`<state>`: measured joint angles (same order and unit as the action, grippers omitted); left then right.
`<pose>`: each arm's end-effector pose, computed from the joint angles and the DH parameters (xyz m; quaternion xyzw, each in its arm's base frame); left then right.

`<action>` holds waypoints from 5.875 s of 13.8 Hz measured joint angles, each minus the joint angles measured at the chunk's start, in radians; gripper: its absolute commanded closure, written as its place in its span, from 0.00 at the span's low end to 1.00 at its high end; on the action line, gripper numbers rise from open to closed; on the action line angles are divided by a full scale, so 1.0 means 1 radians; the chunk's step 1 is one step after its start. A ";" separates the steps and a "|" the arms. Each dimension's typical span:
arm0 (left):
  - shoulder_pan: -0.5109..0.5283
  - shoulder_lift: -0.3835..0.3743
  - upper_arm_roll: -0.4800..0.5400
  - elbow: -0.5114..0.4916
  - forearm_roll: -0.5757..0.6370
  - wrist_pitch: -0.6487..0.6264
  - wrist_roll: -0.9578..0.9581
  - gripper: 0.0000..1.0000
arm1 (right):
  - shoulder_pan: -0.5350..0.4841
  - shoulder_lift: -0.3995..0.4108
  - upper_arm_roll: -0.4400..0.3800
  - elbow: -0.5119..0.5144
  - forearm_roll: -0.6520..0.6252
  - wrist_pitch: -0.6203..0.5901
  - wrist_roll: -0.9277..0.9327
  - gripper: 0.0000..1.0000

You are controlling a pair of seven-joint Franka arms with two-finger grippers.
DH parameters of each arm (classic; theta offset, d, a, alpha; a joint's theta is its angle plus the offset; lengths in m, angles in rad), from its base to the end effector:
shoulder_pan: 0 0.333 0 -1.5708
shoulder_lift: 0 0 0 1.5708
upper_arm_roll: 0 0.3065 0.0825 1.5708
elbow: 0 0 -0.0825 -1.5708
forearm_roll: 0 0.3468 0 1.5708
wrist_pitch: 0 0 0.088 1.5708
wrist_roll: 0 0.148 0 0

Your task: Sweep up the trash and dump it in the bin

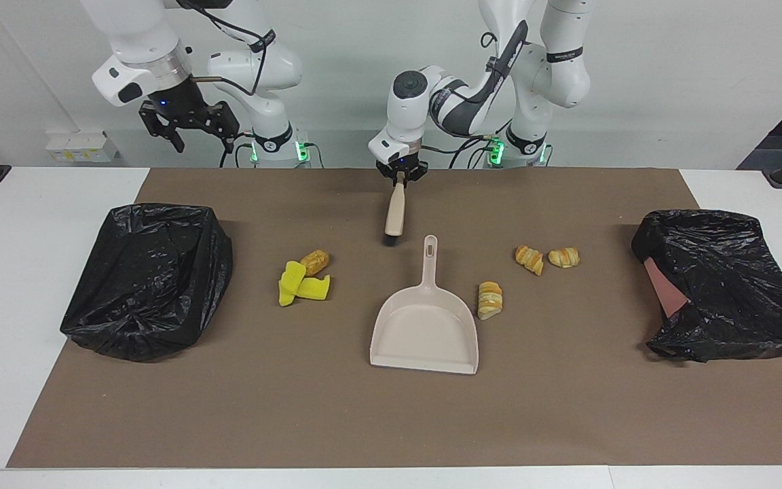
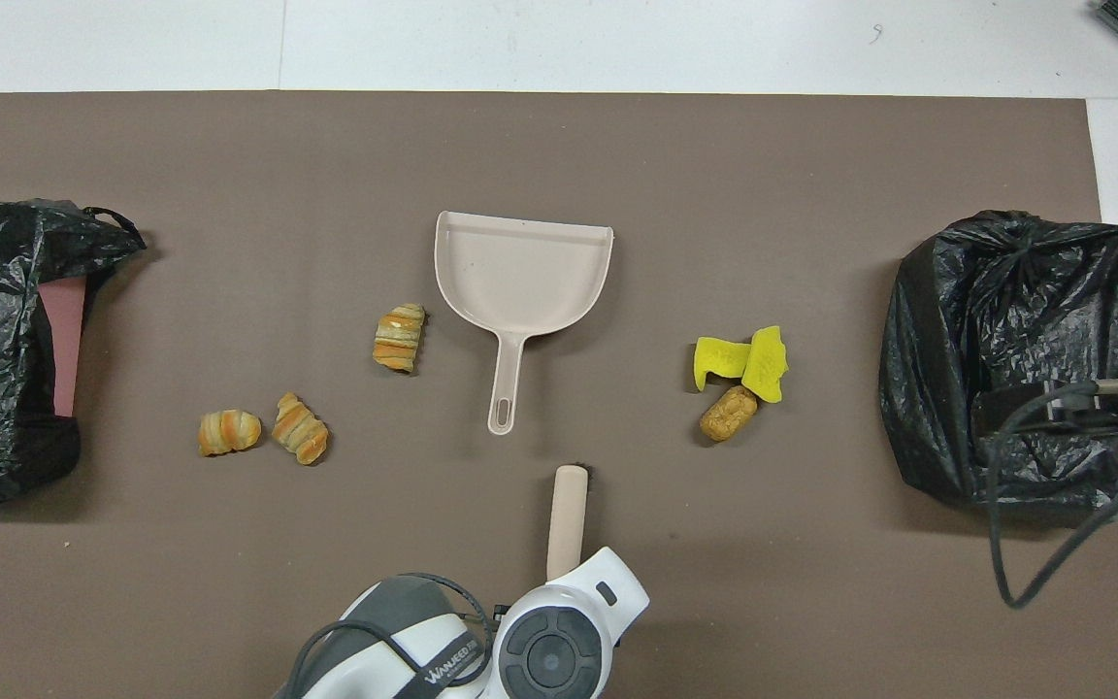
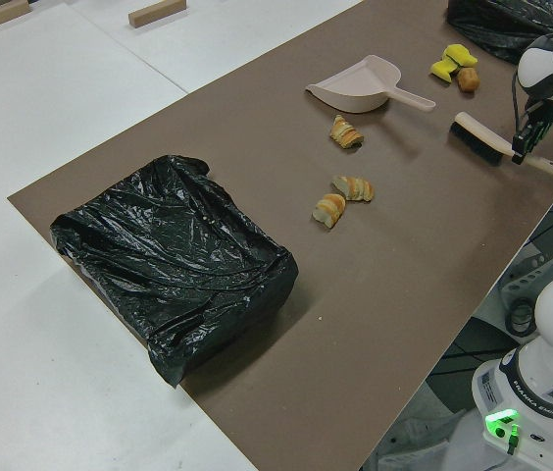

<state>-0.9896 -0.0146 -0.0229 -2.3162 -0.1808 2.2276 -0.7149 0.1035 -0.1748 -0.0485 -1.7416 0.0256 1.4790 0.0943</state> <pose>0.2387 -0.4037 0.3173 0.9928 -0.0904 -0.0766 0.0170 0.4483 0.0269 0.5779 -0.9987 0.0185 0.0451 0.0137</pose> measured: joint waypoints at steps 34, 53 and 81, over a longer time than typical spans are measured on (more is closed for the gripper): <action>0.815 -0.192 0.000 -0.207 0.157 -0.038 0.357 1.00 | 0.581 0.709 0.037 0.203 0.014 0.635 0.673 1.00; 0.810 0.030 0.021 0.122 0.059 -0.151 0.537 1.00 | 0.362 0.518 0.037 0.039 -0.007 0.465 -0.878 1.00; 0.576 -0.023 0.015 0.115 0.004 -0.142 0.327 1.00 | 0.270 0.333 0.030 -0.034 -0.032 0.412 -0.884 1.00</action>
<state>-0.4139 -0.0374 -0.0082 -2.2015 -0.1764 2.0852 -0.3882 0.3739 0.1583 -0.0189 -1.7752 -0.0066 1.8906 -0.7897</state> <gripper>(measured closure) 0.740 0.683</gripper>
